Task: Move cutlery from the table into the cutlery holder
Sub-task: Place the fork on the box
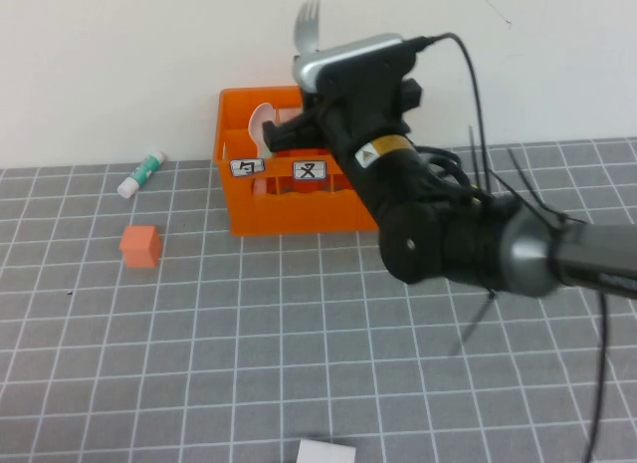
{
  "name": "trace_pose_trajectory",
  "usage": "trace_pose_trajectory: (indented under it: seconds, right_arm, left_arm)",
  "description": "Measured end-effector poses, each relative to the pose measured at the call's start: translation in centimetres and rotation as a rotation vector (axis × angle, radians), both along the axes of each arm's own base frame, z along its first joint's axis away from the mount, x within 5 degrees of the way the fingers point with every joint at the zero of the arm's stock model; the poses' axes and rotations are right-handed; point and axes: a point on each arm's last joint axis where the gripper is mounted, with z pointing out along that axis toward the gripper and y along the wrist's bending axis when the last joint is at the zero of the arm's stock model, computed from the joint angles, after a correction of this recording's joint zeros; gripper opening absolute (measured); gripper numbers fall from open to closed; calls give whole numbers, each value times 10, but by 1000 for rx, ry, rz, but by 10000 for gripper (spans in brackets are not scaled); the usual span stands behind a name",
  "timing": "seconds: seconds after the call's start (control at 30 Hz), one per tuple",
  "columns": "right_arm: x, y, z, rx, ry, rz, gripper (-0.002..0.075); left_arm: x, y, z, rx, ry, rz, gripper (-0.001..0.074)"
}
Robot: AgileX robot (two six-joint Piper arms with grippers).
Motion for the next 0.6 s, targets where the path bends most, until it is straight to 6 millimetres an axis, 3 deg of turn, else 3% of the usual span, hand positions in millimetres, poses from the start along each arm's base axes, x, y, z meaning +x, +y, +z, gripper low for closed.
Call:
trace_pose_trajectory:
  seconds: [0.2, 0.3, 0.47, 0.6]
  right_arm:
    - [30, 12, -10, -47, 29, 28, 120]
    - [41, 14, -18, -75, 65, 41, 160]
    - [43, 16, -28, -110, 121, 66, 325]
    - [35, 17, -14, -140, 116, 93, 351]
  left_arm:
    - [0, 0, 0, 0, 0, 0, -1]
    - [0, 0, 0, 0, 0, 0, -1]
    - [0, 0, 0, 4, 0, -1, -1]
    - [0, 0, 0, 4, 0, -1, -1]
